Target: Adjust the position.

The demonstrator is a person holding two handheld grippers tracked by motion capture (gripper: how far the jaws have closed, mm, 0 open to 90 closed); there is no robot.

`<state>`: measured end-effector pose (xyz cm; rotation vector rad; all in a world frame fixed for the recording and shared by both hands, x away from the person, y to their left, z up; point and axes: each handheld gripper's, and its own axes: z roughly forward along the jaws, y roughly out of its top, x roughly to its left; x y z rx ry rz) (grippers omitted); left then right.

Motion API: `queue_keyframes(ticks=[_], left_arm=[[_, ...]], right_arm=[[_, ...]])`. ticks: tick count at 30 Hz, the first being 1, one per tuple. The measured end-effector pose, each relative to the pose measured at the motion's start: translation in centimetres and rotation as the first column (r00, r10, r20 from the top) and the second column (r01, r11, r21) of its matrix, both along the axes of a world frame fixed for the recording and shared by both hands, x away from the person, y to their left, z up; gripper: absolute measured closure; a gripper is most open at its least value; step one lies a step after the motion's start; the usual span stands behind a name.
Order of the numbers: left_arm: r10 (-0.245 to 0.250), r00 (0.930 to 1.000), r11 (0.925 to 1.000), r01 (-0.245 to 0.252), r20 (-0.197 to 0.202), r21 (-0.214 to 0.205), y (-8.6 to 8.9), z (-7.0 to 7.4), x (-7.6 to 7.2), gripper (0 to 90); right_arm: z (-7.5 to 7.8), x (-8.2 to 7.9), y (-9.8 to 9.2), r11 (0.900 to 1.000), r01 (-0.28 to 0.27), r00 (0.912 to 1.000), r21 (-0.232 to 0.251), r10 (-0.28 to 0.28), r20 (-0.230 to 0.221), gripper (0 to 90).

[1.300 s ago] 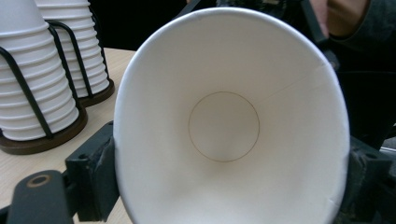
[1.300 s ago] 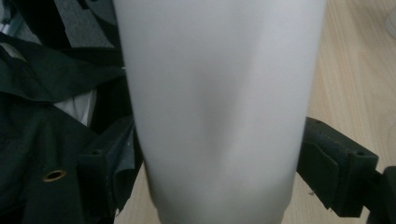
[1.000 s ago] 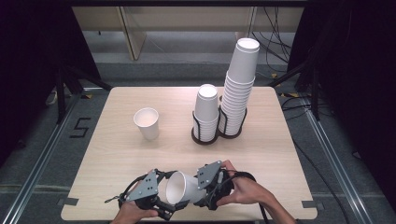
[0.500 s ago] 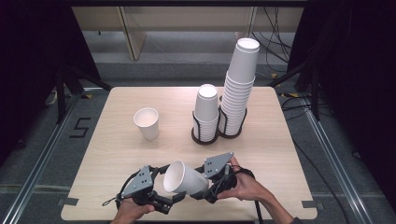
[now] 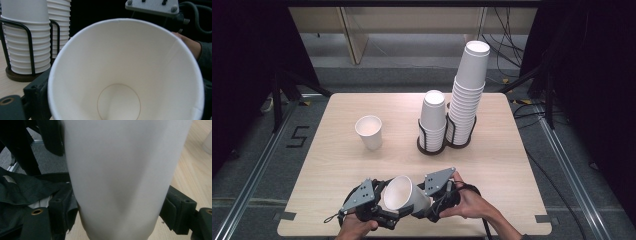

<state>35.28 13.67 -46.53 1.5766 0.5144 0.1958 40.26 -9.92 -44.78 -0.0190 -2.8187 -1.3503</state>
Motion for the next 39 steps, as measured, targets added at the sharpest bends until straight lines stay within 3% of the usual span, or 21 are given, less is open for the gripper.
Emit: queue_keyframes(ticks=[7, 11, 18, 22, 30, 36, 39], left_arm=[[-0.009, 1.0, 1.0, 0.009, 0.005, 0.004, 0.1, 0.3, -0.1, 13.9], [0.007, 0.9999, 0.9999, -0.007, 0.011, 0.013, 0.1, 0.4, -0.1, 14.4], [0.014, 0.9999, 0.9998, -0.014, 0.007, 0.016, 0.1, 0.4, -0.1, 12.9], [0.012, 0.9999, 0.9998, -0.012, -0.001, -0.013, -0.1, 0.4, -0.1, 11.2], [0.024, 0.9996, 0.9997, -0.024, 0.017, -0.004, 0.0, 0.5, -0.2, 12.2], [0.083, 0.9955, 0.9962, -0.084, 0.045, 0.02, 0.4, 0.6, -0.1, 15.5], [0.142, 0.9887, 0.9888, -0.144, 0.048, 0.038, 1.1, 0.8, 0.2, 15.9]], right_arm=[[0.0, 0.0, 0.0, 0.9997, 0.008, 0.9989, 0.023, -0.007, -0.046, 23.4], [-0.1, 0.2, -0.1, 0.9987, 0.05, 0.9969, -0.012, -0.05, -0.06, 20.2], [-0.1, -0.1, -0.1, 0.9976, 0.033, 0.9989, -0.061, -0.035, -0.032, 25.6], [-0.2, -0.1, 0.0, 0.9997, 0.019, 0.9986, -0.015, -0.019, -0.049, 26.0], [-0.4, -0.1, 0.2, 0.9996, 0.023, 0.9969, 0.018, -0.022, -0.076, 25.7], [-1.0, 0.3, -0.1, 0.9975, 0.065, 0.9938, -0.029, -0.067, -0.089, 20.3], [-1.0, 0.8, -0.8, 0.9945, 0.092, 0.9927, -0.049, -0.096, -0.074, 19.6]])
